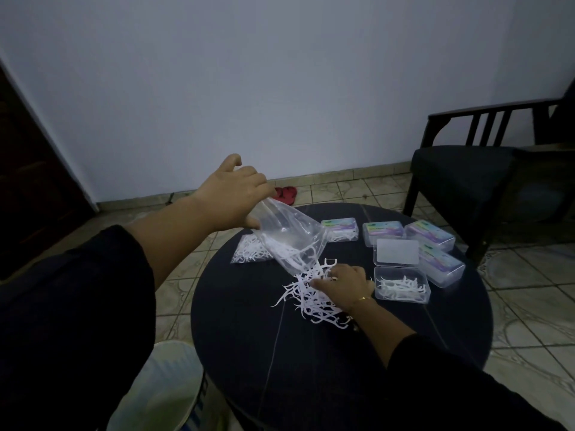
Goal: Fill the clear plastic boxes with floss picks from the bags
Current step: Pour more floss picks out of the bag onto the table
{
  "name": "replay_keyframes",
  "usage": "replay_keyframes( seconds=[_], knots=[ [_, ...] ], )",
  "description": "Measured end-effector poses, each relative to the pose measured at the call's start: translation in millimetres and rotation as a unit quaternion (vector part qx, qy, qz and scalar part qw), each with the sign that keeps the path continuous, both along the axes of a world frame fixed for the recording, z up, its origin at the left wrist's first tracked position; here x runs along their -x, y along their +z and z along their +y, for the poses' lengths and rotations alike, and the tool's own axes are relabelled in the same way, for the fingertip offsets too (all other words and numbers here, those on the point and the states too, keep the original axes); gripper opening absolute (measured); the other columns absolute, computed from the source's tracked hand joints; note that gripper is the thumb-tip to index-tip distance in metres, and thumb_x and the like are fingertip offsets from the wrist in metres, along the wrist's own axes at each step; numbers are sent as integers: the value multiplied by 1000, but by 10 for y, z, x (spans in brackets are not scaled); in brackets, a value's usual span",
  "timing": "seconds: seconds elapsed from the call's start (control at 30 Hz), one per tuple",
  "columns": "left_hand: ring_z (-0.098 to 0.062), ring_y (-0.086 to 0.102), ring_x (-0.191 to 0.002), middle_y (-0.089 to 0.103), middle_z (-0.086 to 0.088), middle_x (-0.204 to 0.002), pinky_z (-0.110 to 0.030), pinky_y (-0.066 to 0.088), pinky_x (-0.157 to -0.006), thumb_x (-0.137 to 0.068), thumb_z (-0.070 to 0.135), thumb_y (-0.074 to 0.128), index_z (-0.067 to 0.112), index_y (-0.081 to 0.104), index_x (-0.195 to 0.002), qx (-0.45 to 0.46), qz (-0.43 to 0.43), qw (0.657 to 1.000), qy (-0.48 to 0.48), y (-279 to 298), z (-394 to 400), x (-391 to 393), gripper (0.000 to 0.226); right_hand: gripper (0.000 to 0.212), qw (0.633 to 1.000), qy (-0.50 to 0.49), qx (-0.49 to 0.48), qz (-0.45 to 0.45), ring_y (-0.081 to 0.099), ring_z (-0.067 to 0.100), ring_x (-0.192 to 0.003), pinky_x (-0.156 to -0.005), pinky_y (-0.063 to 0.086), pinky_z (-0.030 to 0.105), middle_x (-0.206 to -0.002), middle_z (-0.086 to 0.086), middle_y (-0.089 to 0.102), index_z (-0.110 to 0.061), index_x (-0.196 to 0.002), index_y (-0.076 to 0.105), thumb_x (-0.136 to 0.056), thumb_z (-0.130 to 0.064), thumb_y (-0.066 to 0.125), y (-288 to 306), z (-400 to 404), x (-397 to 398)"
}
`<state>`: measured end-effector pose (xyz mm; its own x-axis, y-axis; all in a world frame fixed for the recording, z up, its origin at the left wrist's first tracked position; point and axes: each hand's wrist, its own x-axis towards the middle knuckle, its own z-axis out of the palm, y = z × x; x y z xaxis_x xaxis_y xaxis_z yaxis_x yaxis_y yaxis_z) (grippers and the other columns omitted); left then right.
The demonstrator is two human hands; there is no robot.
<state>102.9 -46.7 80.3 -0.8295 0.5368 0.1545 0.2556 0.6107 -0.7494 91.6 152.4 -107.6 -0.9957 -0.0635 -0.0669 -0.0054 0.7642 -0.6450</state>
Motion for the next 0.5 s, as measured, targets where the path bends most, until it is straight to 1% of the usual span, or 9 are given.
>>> replay_keyframes(
  seconds=[0.03, 0.1, 0.13, 0.17, 0.2, 0.3, 0.37, 0.43, 0.5],
  knots=[
    [-17, 46, -121, 52, 5, -130, -39, 15, -104, -82, 65, 52, 27, 40, -134, 1, 1, 1000, 4, -1, -8, 3, 66, 41, 1000, -6, 11, 0, 33, 23, -130, -101, 25, 42, -127, -4, 54, -28, -105, 65, -78, -59, 63, -8, 6, 1],
    [-17, 46, -121, 52, 5, -131, -40, 16, -104, -83, 66, 52, 27, 40, -135, -3, 2, 1000, 8, -3, -13, 4, 66, 73, 999, -13, 52, 4, 27, 24, -135, -106, 22, 45, -141, -1, 44, -29, -136, 46, -73, -60, 67, -5, -4, -9],
    [-17, 46, -121, 52, 5, -131, -40, 16, -104, -83, 65, 52, 27, 40, -135, -5, 2, 1000, 7, -3, -11, 2, 66, 86, 997, -10, 74, 10, 23, 25, -137, -108, 20, 46, -146, 0, 39, -28, -143, 36, -71, -60, 70, 7, -16, -15],
    [-18, 46, -121, 52, 4, -130, -40, 16, -104, -83, 65, 52, 27, 41, -135, -6, 3, 1000, 5, -1, -10, 0, 66, 94, 996, 0, 85, 16, 21, 26, -138, -109, 19, 47, -148, 0, 34, -27, -146, 30, -69, -61, 71, 32, -32, -26],
    [-18, 47, -120, 53, 4, -130, -40, 16, -103, -82, 66, 52, 27, 42, -135, -8, 4, 1000, 2, 1, -9, -3, 66, 95, 996, 15, 87, 21, 19, 25, -139, -109, 20, 47, -149, 0, 32, -28, -146, 29, -68, -61, 72, 49, -48, -25],
    [-17, 48, -119, 54, 5, -129, -39, 14, -102, -82, 66, 52, 27, 44, -134, -20, 5, 1000, -7, 5, -12, -11, 67, 72, 997, 55, 54, 20, 23, 23, -136, -104, 23, 43, -146, -5, 35, -31, -133, 49, -71, -63, 68, 93, -108, -1],
    [-16, 46, -120, 53, 6, -130, -38, 12, -101, -82, 68, 50, 28, 42, -135, -20, 6, 1000, -7, 4, -25, -17, 67, 54, 997, 56, 49, 21, 28, 21, -132, -98, 25, 40, -138, -9, 44, -29, -118, 61, -76, -62, 65, 92, -146, 31],
    [-16, 46, -121, 53, 6, -130, -39, 13, -102, -82, 68, 50, 29, 42, -135, -23, 6, 1000, -3, 8, -50, -20, 66, 37, 997, 46, 58, 26, 33, 20, -127, -93, 26, 39, -126, -11, 53, -27, -103, 67, -82, -56, 62, 68, -150, 50],
    [-15, 47, -120, 53, 7, -130, -40, 15, -103, -82, 67, 51, 30, 42, -135, -30, 3, 1000, 3, 9, -93, -14, 65, 20, 997, 34, 74, 17, 35, 21, -123, -91, 26, 38, -116, -9, 58, -31, -88, 65, -84, -50, 62, 40, -115, 52]
  ],
)
